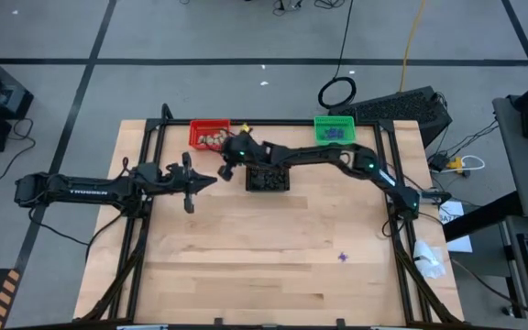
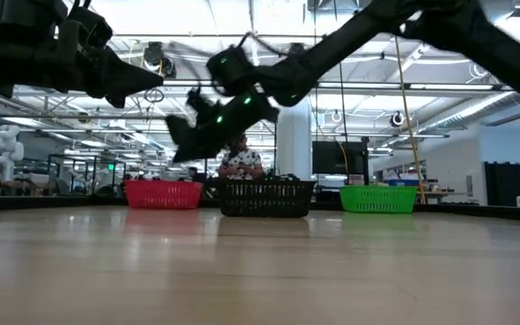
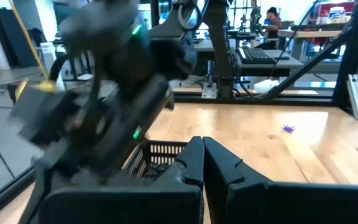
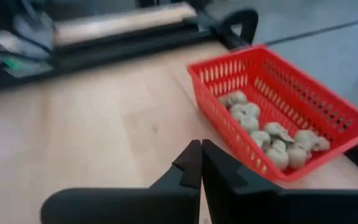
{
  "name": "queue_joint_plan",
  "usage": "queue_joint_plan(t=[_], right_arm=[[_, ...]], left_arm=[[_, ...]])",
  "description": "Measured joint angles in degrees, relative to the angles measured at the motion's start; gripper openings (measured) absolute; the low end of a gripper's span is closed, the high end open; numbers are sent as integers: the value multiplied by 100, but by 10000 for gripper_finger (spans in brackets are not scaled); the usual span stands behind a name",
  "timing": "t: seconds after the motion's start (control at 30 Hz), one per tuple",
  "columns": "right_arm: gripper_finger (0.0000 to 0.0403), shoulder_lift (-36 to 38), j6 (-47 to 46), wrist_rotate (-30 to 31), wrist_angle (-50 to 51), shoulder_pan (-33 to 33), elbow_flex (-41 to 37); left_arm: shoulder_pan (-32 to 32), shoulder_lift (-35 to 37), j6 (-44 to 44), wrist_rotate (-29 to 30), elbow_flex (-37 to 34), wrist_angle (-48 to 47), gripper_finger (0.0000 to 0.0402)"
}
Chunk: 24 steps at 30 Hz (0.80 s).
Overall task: Sort Halloween decoration
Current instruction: Put the violet spider toy into the green bin
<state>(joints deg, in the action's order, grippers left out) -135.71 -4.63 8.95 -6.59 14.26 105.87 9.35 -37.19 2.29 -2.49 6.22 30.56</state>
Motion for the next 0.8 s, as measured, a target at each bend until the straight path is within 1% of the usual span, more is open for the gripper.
queue_joint_plan(t=[0.17, 0.23, 0.33, 0.4, 0.47, 0.6, 0.7, 0.8], right_arm=[[0, 1232, -292, 9, -979, 28, -1827], [0, 1754, -306, 47, -1204, 35, -2551], [0, 2538, -351, 44, -1208, -100, -3485], [0, 3070, -385, 39, -1024, -248, -4033], [0, 3576, -444, 35, -667, -446, -4471], [0, 4517, -727, 35, 665, -1011, -5080], [0, 5034, -1292, 2, 1733, -1564, -5366], [0, 5328, -2081, 4, 2783, -2219, -5464]], left_arm=[[0, 0, 32, -51, 2, 49, 0], [0, 0, 111, -51, 2, 57, 0], [0, 0, 113, -51, 2, 68, 0], [0, 0, 113, -51, 3, 68, 0], [0, -2, 113, -51, 2, 70, 0], [0, -2, 113, -51, 2, 88, 0], [0, 0, 114, -51, 2, 107, 0], [1, 0, 150, -53, 3, 107, 0]])
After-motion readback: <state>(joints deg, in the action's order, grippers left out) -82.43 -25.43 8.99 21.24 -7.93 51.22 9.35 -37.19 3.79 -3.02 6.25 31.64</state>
